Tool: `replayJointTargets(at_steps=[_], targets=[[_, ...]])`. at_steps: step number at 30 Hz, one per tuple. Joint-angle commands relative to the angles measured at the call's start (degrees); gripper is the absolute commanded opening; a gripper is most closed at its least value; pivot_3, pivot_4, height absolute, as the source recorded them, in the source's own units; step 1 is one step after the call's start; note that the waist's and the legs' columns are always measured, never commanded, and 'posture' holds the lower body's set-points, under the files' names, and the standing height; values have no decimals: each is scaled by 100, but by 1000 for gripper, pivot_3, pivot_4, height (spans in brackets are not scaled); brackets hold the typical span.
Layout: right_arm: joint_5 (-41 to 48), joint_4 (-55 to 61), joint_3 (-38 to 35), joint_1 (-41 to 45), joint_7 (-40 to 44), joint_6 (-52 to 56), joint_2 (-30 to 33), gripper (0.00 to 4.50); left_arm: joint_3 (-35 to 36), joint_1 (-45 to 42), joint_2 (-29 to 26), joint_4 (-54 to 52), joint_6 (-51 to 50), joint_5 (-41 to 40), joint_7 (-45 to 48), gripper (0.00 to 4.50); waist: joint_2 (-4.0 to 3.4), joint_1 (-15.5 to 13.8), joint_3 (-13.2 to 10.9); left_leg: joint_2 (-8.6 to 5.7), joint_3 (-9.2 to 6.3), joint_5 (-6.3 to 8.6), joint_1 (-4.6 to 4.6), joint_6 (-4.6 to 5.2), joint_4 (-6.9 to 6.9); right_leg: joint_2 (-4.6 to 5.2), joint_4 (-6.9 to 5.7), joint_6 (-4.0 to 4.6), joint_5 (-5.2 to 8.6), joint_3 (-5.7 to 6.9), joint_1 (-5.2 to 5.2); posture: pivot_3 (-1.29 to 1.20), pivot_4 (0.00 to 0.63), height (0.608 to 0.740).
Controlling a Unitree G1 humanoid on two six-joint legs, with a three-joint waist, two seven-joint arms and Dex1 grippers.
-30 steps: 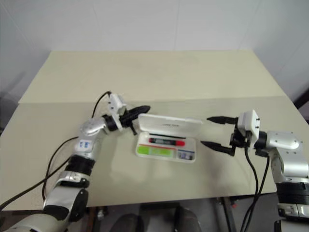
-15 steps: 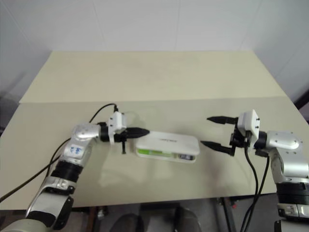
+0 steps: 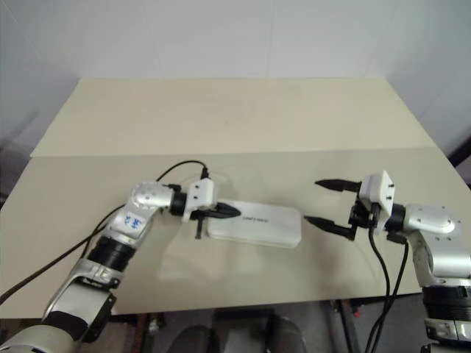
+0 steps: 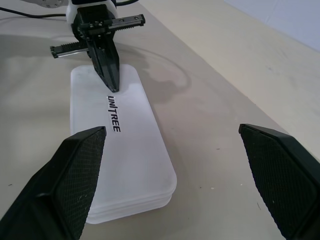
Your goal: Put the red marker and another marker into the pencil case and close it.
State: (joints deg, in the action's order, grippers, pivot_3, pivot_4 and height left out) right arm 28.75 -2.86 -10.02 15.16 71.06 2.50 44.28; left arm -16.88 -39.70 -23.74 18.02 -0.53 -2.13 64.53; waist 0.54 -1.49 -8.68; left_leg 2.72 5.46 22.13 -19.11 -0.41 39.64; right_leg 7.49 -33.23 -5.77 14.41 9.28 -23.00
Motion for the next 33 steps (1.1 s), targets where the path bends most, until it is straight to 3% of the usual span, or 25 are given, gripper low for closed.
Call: replayJointTargets(at_steps=[1, 14, 25, 33], targets=[[76, 300, -221, -64, -212, 121, 43, 4500, -240, 50, -97, -263, -347, 245, 24, 45, 0, 4, 0, 0, 0, 0, 0, 0, 0, 0, 0, 0, 0, 0, 0, 0, 150, 740], [-33, 342, 3, -39, -456, 166, -147, 4500, -449, 592, -121, -1373, -1450, 222, -294, 45, -1, 1, 1, 0, -4, 0, 1, 1, 0, 0, 1, 0, 0, -2, 2, 0, 150, 740], [-246, -322, 226, 467, -42, -133, -224, 4500, 1057, 896, -1, -1637, -1182, -958, -823, 45, -4, 17, -2, 4, -12, 1, 5, 3, 5, 0, 0, 0, 0, 1, 10, 0, 150, 740], [-316, -889, 193, 714, 286, -412, -177, 4500, 2014, 1896, -665, -2455, -1160, -1999, -323, 2627, -14, -1, -9, 3, -13, 2, -4, 3, -5, 2, 14, 0, 0, 5, 5, 0, 150, 740]])
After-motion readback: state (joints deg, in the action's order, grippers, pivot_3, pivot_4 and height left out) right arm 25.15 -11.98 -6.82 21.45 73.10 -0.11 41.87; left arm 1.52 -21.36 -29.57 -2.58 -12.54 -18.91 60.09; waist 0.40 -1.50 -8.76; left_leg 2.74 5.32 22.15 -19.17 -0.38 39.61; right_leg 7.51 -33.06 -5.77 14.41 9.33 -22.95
